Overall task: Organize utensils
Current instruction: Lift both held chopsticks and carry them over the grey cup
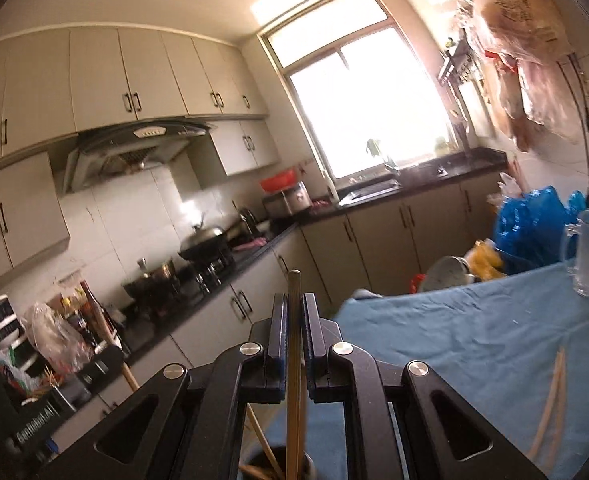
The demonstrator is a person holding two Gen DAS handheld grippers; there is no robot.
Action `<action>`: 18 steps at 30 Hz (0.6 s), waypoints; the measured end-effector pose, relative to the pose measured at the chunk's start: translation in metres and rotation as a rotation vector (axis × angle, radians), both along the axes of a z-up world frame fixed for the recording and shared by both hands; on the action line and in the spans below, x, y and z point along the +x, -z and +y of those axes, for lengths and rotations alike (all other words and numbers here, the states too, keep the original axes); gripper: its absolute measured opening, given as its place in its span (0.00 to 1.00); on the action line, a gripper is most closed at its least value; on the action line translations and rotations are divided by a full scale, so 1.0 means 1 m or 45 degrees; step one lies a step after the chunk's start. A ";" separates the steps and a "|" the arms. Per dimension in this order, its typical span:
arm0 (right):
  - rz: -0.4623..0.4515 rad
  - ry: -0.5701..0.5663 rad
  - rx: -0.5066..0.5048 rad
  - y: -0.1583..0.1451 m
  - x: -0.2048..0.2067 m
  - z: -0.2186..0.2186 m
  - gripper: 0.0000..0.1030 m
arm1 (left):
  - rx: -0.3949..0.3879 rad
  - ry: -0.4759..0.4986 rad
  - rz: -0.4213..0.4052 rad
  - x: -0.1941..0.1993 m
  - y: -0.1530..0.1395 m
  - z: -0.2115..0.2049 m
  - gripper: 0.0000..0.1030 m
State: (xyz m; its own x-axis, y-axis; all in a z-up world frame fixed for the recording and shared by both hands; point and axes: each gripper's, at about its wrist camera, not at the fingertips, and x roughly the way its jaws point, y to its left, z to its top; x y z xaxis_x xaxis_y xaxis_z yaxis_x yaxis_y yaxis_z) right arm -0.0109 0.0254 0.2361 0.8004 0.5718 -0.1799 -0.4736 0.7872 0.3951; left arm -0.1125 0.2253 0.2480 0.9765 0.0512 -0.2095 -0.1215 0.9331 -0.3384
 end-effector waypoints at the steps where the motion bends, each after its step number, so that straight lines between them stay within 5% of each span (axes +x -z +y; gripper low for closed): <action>1: -0.005 -0.004 0.011 0.000 0.005 0.007 0.07 | -0.005 0.001 -0.004 0.003 0.000 0.002 0.06; 18: -0.011 0.036 -0.133 0.044 0.034 0.048 0.07 | 0.040 -0.031 0.106 0.043 0.033 0.000 0.06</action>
State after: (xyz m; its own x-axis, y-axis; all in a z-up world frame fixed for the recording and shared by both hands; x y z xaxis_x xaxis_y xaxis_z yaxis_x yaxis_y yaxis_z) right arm 0.0236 0.0739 0.1919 0.8180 0.5272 -0.2302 -0.4534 0.8371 0.3062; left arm -0.0698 0.2250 0.2151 0.9541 0.0824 -0.2878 -0.1706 0.9397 -0.2965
